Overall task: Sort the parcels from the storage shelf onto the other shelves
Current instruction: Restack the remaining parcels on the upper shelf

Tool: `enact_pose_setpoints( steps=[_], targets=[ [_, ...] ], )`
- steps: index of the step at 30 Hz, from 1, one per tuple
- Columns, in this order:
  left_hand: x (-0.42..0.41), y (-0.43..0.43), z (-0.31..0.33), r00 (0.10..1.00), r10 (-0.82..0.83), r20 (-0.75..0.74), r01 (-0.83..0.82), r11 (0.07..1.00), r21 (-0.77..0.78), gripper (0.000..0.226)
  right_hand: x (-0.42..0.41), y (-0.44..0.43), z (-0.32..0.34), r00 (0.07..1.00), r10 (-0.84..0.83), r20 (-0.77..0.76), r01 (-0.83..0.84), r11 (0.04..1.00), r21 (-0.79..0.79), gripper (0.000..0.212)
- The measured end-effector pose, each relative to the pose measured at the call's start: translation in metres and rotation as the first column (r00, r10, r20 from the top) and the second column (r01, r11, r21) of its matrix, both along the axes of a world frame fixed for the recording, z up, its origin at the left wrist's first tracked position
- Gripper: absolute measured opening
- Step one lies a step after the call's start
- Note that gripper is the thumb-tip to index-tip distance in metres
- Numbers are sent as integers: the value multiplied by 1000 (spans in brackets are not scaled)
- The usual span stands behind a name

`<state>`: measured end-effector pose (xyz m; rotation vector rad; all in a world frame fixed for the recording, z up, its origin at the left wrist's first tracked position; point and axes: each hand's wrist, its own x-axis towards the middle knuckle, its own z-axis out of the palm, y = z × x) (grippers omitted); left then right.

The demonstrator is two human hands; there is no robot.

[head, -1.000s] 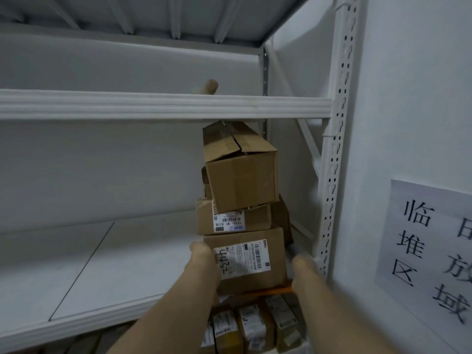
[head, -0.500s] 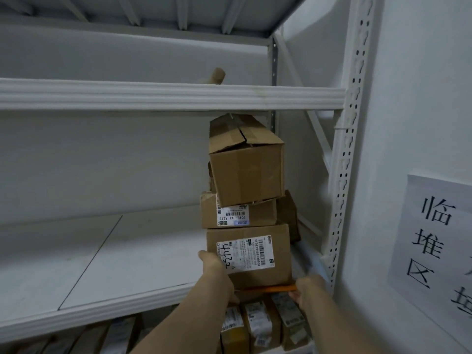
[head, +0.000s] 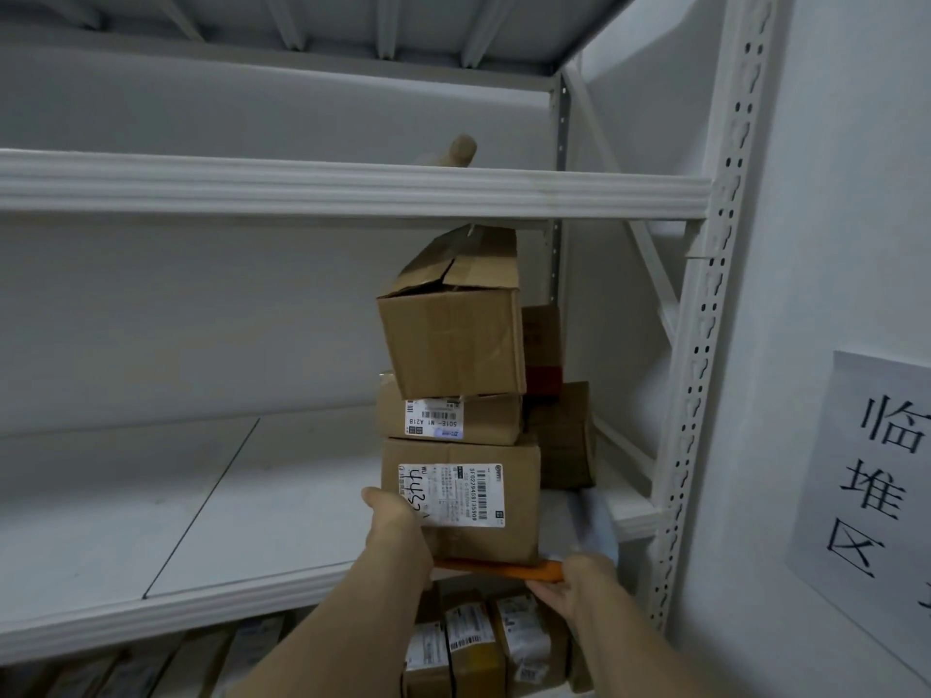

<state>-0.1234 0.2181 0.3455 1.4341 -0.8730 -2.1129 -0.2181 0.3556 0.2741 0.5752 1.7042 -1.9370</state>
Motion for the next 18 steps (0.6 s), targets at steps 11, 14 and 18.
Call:
enact_pose_setpoints(
  steps=[11, 14, 18],
  targets=[
    [-5, -40, -14, 999, -12, -30, 7, 984, -177, 55, 41, -36, 9, 994, 78, 81, -62, 982, -178, 33],
    [5, -42, -1, 999, 18, -48, -23, 993, -118, 44, 43, -50, 6, 992, 72, 108, -45, 972, -231, 31],
    [14, -51, 6, 997, 9, -81, -24, 982, -188, 60, 42, -67, -1, 984, 138, 109, -114, 972, -204, 24]
  ],
)
